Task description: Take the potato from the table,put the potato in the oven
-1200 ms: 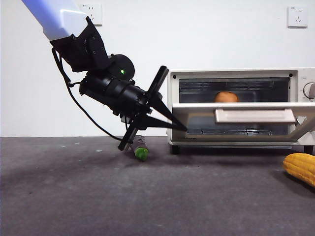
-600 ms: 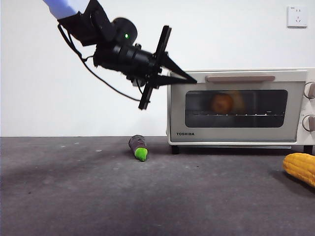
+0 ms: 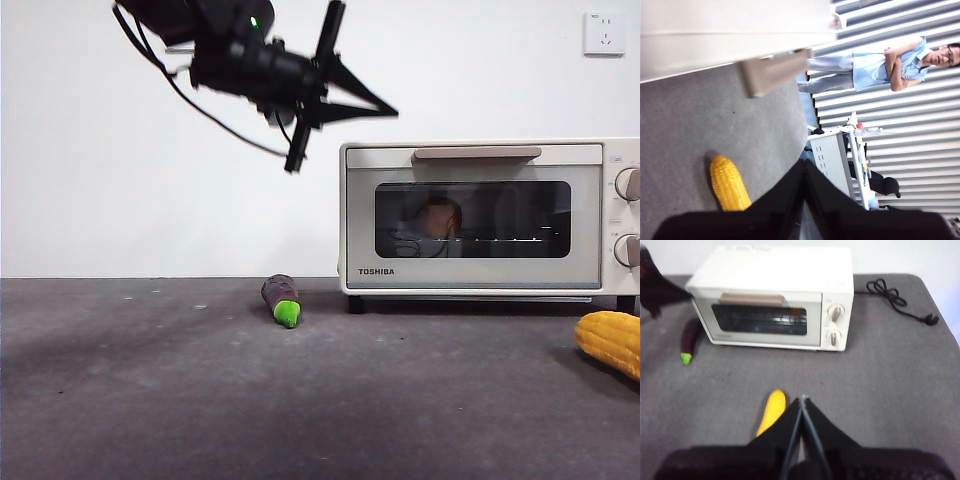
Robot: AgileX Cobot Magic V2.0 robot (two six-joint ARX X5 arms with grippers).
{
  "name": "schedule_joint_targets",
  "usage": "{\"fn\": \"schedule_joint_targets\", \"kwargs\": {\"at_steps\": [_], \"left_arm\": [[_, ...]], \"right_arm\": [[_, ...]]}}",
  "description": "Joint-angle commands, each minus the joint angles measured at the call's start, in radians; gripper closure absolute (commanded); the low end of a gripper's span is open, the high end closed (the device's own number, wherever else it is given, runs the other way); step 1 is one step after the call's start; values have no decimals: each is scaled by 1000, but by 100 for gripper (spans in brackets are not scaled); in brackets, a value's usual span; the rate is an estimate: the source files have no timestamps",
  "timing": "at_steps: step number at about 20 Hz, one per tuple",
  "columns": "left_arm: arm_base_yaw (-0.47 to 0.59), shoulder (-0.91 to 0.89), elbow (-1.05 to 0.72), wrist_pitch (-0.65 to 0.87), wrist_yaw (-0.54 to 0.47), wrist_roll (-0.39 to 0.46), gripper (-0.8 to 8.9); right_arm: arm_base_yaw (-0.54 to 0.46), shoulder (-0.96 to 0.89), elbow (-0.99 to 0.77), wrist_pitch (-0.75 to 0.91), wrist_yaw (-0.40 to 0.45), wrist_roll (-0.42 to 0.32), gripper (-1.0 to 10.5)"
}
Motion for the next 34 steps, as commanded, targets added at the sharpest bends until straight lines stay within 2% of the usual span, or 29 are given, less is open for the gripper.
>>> {"fn": "schedule_joint_targets", "kwargs": {"at_steps": [1, 5, 7, 11, 14, 22, 28, 34], "left_arm": [[0, -68, 1, -41, 2, 121, 822], [0, -174, 1, -143, -21, 292, 822], [0, -245, 1, -243, -81, 418, 821], [-6, -396, 1, -478, -320, 667, 821], [-40, -507, 1, -588, -491, 758, 821], [-154, -755, 1, -644, -644, 775, 818], [-254, -832, 1, -723, -798, 776, 818], [-261, -836, 1, -760, -809, 773, 818]], "right_arm": [[1, -1, 2, -20, 3, 0, 946], [1, -1, 3, -20, 2, 1, 946], [1, 3, 3, -20, 3, 6, 946], [1, 9, 3, -20, 3, 8, 946], [1, 13, 3, -20, 3, 6, 946], [1, 13, 3, -20, 4, 6, 946], [1, 14, 3, -20, 3, 6, 946], [1, 14, 3, -20, 3, 6, 946]]}}
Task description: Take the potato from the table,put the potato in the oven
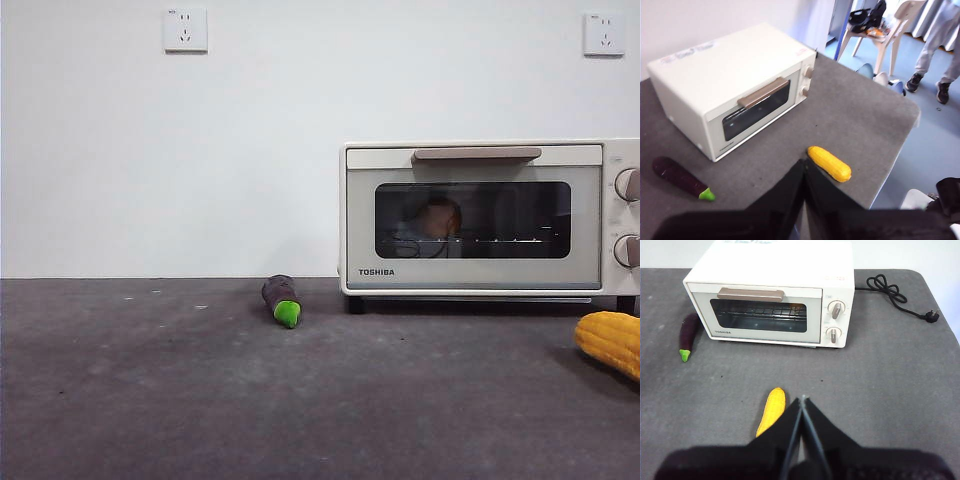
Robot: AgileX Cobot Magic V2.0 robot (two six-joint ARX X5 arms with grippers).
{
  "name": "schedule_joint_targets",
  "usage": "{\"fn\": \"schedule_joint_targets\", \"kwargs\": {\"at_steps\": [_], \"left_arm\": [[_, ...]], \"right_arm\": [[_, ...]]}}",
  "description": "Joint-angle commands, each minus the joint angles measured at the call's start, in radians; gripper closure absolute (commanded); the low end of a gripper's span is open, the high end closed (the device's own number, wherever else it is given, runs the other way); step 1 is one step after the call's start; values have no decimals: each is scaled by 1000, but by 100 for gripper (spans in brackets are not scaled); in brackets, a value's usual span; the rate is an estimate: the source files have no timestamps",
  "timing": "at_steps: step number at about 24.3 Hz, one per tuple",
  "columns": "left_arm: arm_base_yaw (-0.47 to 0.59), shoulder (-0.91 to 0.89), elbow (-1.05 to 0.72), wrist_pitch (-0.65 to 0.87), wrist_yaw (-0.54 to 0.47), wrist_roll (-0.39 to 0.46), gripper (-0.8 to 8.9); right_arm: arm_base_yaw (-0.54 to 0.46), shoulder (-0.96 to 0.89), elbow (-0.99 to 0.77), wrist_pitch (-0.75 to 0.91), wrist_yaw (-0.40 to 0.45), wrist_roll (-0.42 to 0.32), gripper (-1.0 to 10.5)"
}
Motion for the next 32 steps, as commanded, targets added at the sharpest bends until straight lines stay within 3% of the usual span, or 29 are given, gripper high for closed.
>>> {"fn": "schedule_joint_targets", "kwargs": {"at_steps": [1, 12, 18, 21, 27, 32], "left_arm": [[0, 3, -3, 5, -7, 9, 818], [1, 37, -3, 2, -8, 11, 817], [68, 39, -7, -24, -149, 305, 817], [122, 39, -9, -12, -142, 364, 818], [333, 56, -12, 51, -130, 368, 817], [499, 59, -12, 85, -35, 369, 817]], "right_arm": [[1, 0, 3, -19, 3, 6, 946], [1, 0, 3, -20, 3, 6, 946], [1, 1, 3, -20, 4, 6, 946], [1, 1, 3, -19, 3, 6, 946], [1, 1, 3, -19, 4, 6, 946], [1, 1, 3, -20, 3, 6, 946]]}}
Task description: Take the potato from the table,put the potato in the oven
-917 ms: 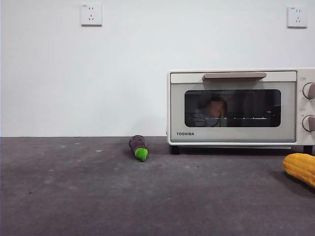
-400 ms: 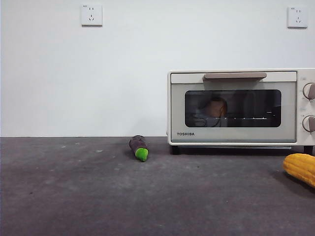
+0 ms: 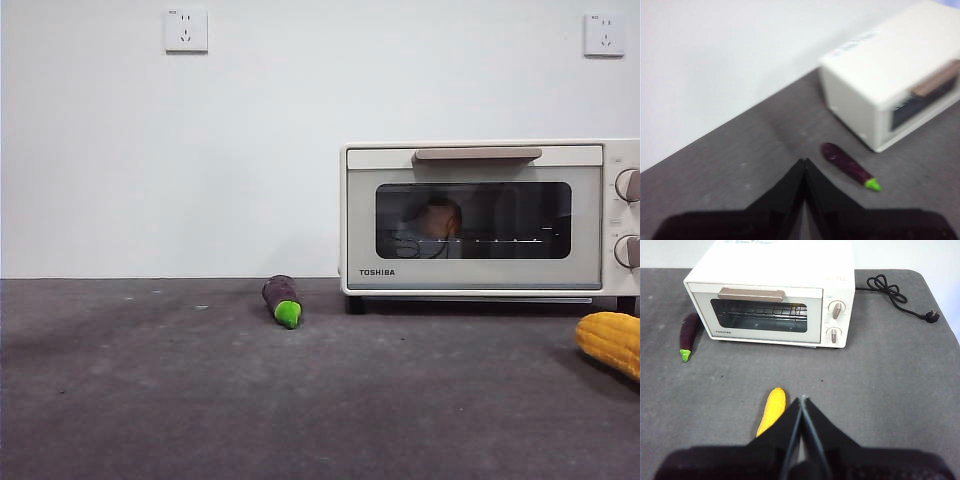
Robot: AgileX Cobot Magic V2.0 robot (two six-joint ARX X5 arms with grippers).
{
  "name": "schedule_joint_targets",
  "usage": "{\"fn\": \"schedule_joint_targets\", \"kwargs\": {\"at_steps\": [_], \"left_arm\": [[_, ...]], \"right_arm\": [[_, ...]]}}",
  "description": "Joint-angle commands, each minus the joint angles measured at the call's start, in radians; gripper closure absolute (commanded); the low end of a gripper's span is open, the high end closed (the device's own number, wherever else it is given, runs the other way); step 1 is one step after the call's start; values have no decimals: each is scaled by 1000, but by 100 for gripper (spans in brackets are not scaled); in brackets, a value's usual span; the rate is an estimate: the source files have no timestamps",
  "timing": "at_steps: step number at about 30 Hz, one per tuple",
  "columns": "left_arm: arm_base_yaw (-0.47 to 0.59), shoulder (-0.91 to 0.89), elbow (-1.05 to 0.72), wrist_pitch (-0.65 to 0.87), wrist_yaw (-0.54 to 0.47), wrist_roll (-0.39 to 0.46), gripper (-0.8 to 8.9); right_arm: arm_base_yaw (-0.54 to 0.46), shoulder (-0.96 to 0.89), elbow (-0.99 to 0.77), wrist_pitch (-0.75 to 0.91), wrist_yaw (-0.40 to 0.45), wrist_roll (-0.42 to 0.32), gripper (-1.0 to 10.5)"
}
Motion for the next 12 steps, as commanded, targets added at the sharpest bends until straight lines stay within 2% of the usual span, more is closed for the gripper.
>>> {"fn": "schedule_joint_targets", "kwargs": {"at_steps": [1, 6, 7, 12], "left_arm": [[76, -2, -11, 14, 58, 16, 817], [199, -20, -11, 42, 72, -16, 817], [213, -25, -11, 55, 73, -39, 817], [238, -62, -26, 172, 74, -32, 817]], "right_arm": [[1, 0, 3, -20, 3, 6, 946], [1, 7, 3, -19, 6, 6, 946], [1, 7, 3, -19, 7, 6, 946], [1, 8, 3, -20, 7, 6, 946]]}}
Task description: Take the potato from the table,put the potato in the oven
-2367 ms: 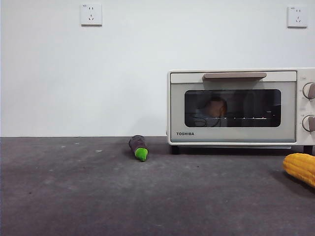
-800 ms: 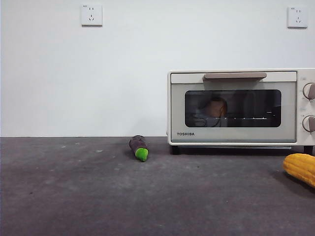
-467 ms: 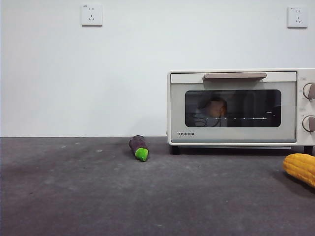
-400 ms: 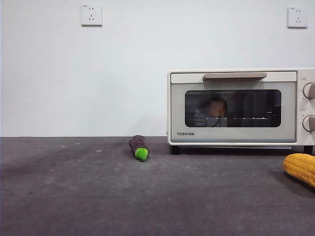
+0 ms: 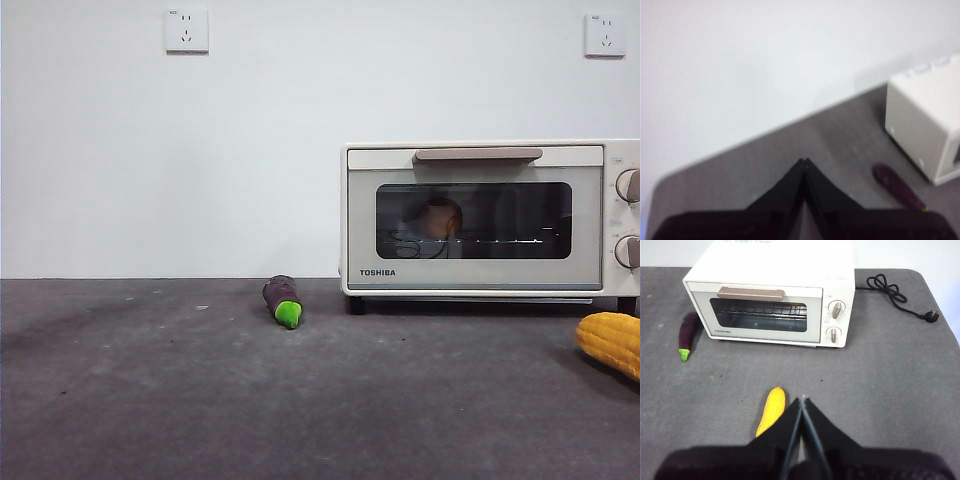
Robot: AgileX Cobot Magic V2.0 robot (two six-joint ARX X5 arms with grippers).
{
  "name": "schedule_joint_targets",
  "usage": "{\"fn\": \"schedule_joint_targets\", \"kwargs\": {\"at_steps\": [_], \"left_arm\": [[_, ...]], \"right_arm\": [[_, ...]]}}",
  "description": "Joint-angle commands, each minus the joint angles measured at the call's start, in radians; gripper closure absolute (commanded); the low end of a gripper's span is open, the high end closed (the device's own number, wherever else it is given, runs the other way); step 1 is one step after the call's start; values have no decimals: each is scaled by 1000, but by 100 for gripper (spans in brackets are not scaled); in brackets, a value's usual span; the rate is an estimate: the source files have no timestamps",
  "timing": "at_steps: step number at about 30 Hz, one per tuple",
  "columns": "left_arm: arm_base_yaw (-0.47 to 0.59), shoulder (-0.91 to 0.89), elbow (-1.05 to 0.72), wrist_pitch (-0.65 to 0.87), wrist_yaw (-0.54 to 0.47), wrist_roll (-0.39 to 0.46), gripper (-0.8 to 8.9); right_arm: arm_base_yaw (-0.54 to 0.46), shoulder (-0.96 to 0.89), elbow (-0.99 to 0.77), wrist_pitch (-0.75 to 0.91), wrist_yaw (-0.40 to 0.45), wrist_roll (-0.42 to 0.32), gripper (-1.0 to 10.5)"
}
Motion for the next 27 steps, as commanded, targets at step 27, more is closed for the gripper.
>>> {"fn": "schedule_joint_targets", "kwargs": {"at_steps": [27], "left_arm": [[66, -764, -1387, 1052, -34, -217, 817]], "right_arm": [[1, 5, 3, -20, 5, 6, 946]]}}
